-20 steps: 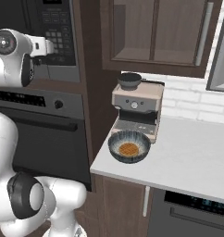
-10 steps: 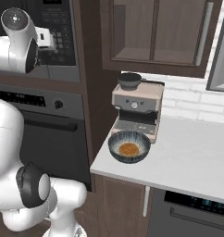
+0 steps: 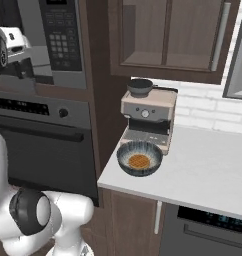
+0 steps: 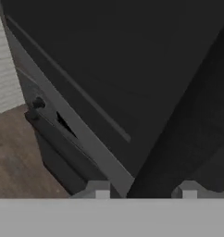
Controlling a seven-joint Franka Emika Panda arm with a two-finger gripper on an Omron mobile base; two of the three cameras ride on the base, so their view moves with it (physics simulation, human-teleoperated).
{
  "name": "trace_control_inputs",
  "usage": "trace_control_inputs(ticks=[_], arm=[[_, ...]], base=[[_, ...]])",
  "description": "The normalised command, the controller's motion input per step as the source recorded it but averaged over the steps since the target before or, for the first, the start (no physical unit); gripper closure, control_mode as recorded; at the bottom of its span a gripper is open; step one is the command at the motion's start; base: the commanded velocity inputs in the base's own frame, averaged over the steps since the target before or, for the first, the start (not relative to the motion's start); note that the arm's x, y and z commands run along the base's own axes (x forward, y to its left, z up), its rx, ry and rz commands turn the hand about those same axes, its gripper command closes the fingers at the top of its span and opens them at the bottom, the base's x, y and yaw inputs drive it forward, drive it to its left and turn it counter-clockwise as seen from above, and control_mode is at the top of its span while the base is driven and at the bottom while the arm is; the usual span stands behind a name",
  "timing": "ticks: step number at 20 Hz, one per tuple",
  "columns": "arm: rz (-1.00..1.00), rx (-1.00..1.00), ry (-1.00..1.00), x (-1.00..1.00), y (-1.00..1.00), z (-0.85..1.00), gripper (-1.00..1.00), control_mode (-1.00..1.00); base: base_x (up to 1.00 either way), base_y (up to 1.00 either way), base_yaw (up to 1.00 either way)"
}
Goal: Open the microwave, place the bowl with waffle inside the microwave, then close the microwave door and turn it on.
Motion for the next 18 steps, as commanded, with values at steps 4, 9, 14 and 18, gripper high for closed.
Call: trace_control_inputs(ticks=[4,9,14,18], arm=[[0.12,-0.23,0.00,-1.00,1.00,-0.68,1.00,-1.00],[0.13,-0.23,0.00,-1.00,1.00,-0.71,1.00,-1.00],[0.15,-0.24,-0.02,-1.00,1.00,-0.92,1.00,-1.00],[0.23,-0.13,-0.01,-0.93,1.00,-1.00,1.00,-1.00]], base=[[0.00,0.00,0.00],[0.00,0.00,0.00],[0.00,0.00,0.00],[0.00,0.00,0.00]])
